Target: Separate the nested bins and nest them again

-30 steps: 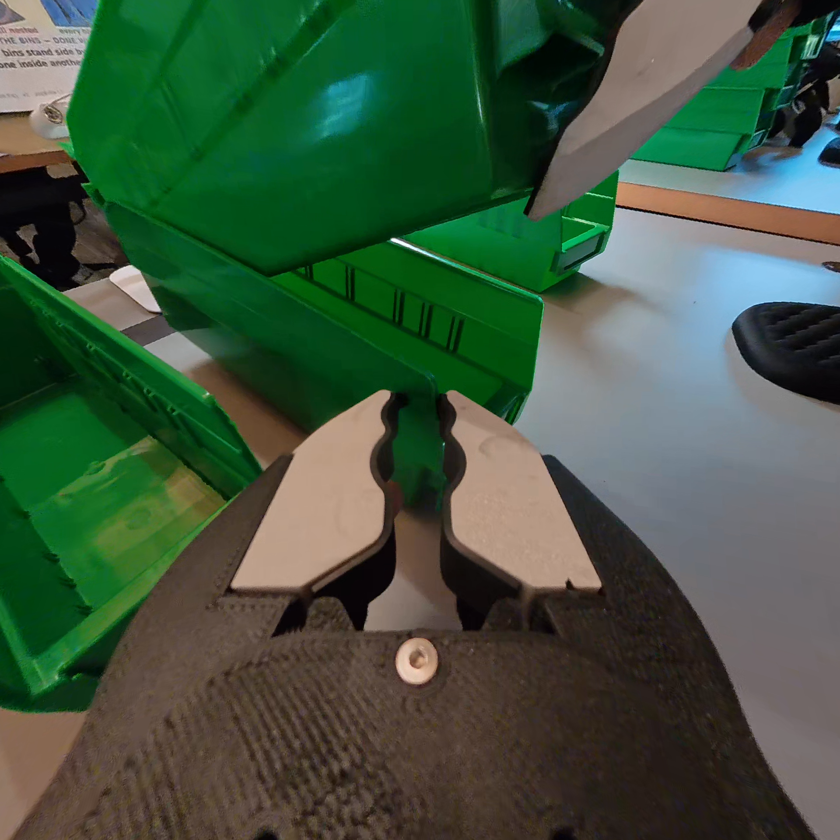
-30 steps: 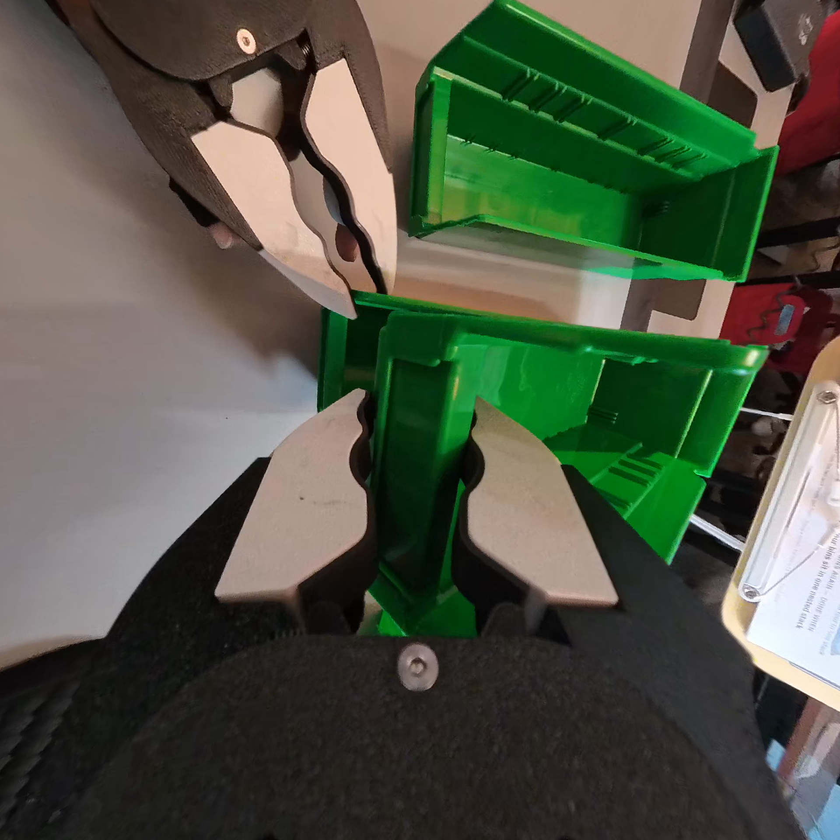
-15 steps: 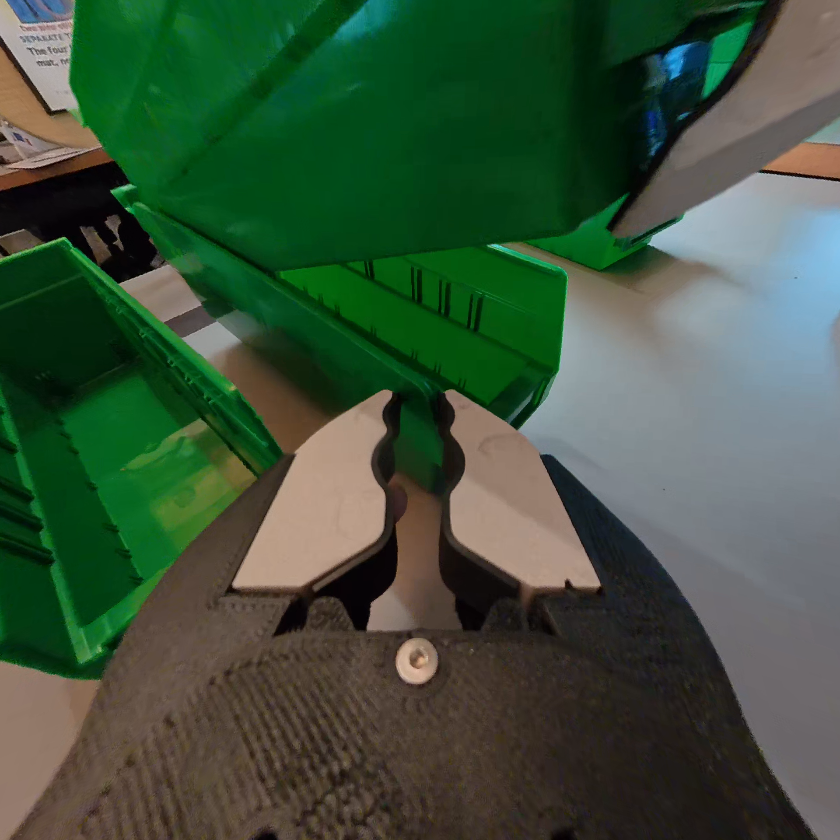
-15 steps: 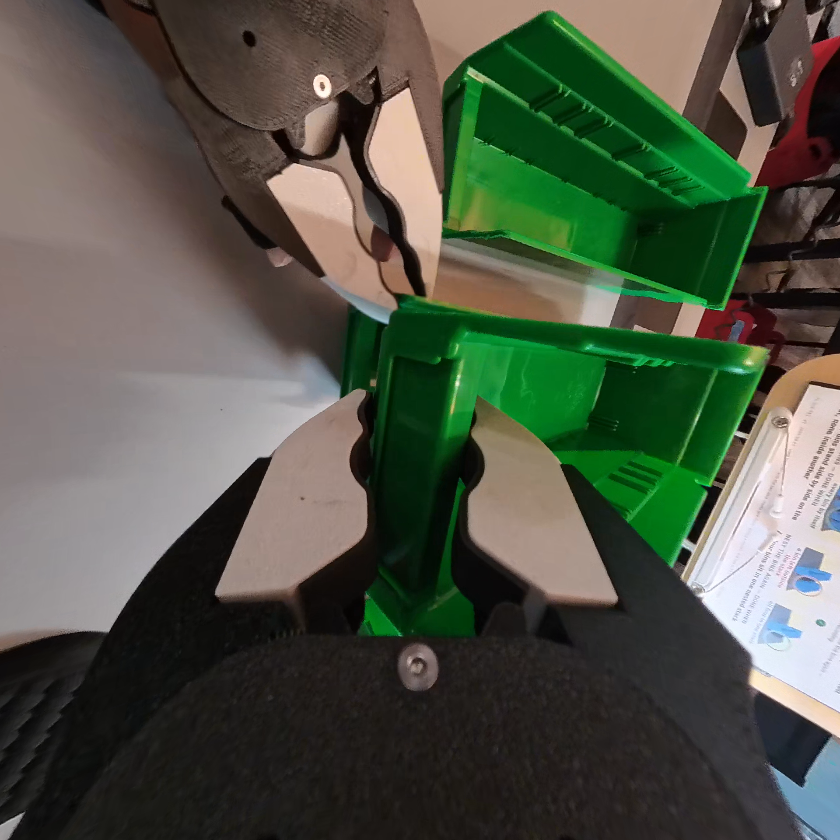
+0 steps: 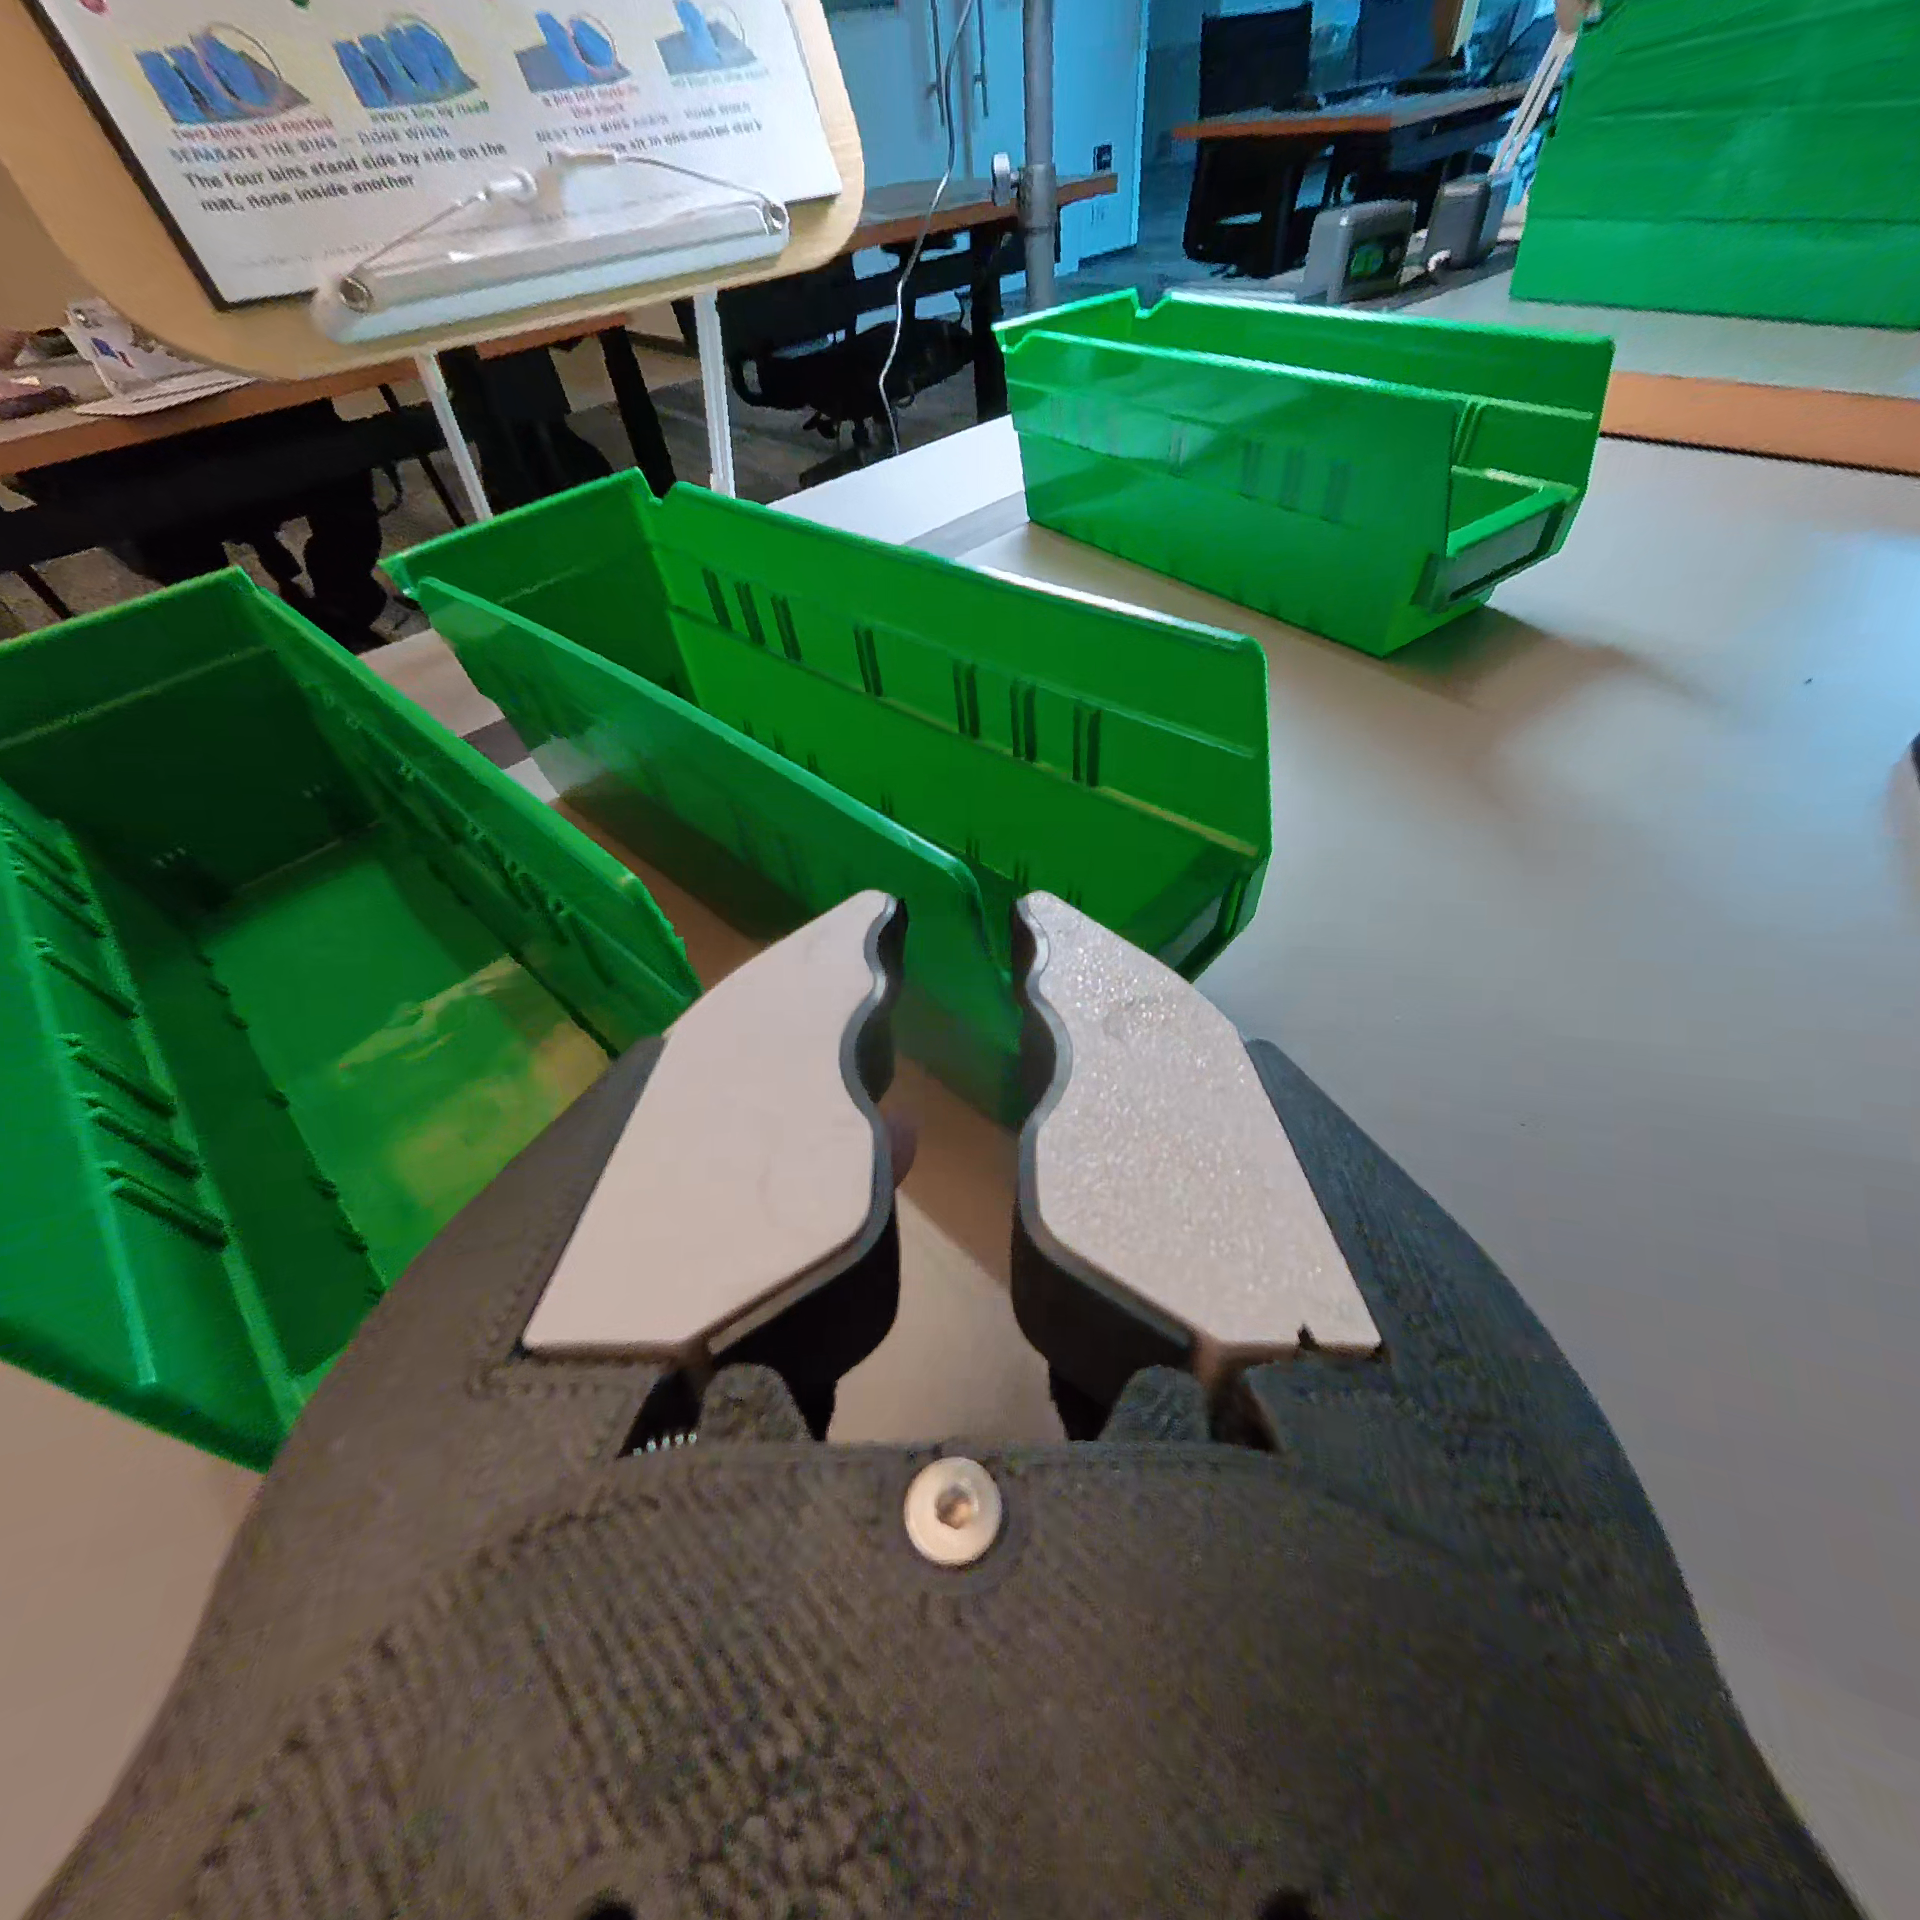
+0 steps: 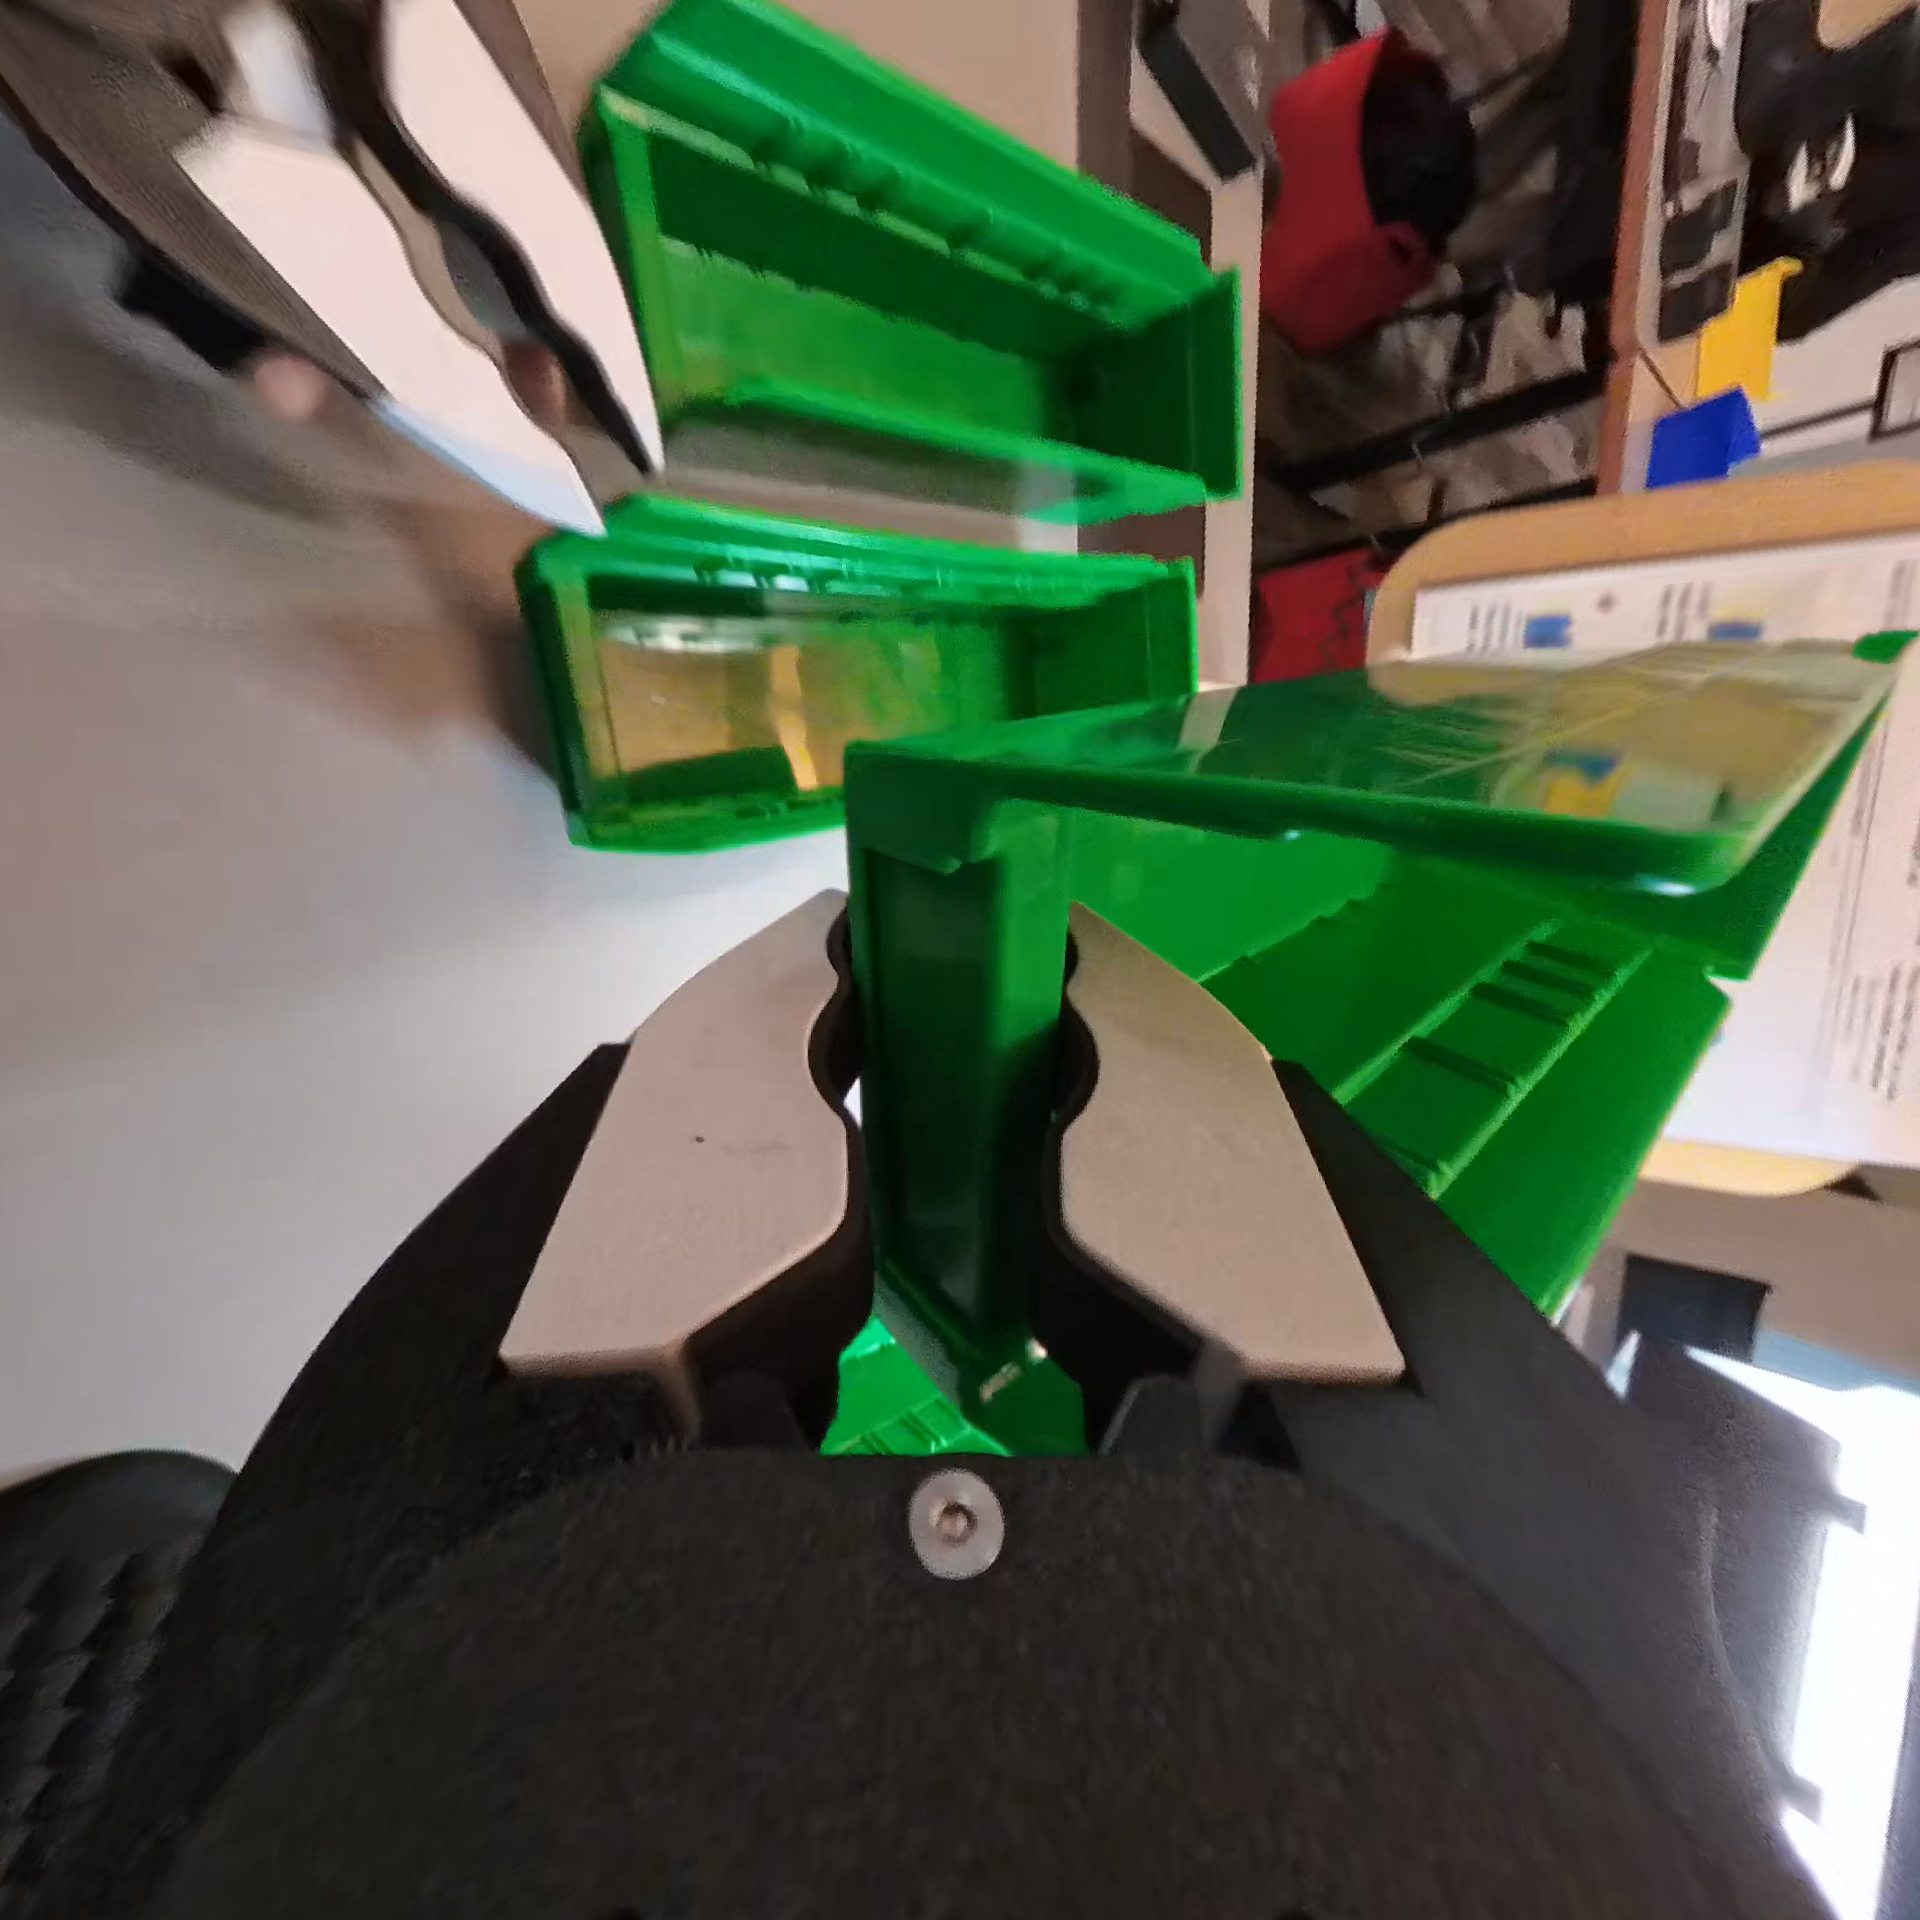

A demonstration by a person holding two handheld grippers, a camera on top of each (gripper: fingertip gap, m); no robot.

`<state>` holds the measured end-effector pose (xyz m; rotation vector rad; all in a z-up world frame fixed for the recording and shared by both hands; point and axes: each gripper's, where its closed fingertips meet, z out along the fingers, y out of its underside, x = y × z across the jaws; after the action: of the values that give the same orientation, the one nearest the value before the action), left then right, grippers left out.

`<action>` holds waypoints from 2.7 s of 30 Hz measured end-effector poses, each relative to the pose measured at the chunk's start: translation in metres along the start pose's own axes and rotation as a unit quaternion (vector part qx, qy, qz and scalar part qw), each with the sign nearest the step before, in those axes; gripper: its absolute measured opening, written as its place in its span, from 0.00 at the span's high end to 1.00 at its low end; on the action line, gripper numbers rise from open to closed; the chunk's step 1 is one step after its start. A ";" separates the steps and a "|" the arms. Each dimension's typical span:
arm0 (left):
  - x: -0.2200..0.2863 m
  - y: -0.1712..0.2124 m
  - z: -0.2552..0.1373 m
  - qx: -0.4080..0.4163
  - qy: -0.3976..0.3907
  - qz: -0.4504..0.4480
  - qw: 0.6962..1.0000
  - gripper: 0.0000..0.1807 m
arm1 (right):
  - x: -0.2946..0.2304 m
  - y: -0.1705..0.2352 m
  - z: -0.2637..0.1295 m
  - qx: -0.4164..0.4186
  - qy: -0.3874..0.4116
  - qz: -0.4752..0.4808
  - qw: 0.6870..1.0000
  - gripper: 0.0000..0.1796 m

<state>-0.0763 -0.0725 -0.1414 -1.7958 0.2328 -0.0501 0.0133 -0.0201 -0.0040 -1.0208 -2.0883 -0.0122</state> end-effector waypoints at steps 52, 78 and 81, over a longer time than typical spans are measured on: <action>-0.013 0.016 0.002 -0.035 -0.035 0.041 0.998 0.93 | -0.091 0.133 0.048 0.077 0.070 0.211 0.972 0.80; -0.058 0.019 -0.076 0.008 -0.084 -0.052 0.995 0.68 | -0.121 0.235 -0.026 0.185 0.238 0.501 0.812 0.55; -0.057 0.028 -0.072 -0.018 -0.088 -0.027 0.996 0.66 | -0.121 0.237 -0.027 0.187 0.240 0.506 0.807 0.55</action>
<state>-0.1468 -0.1367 -0.1463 -1.8302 0.0602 0.0744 0.2327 0.0516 -0.1390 -1.5490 -0.8526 0.5906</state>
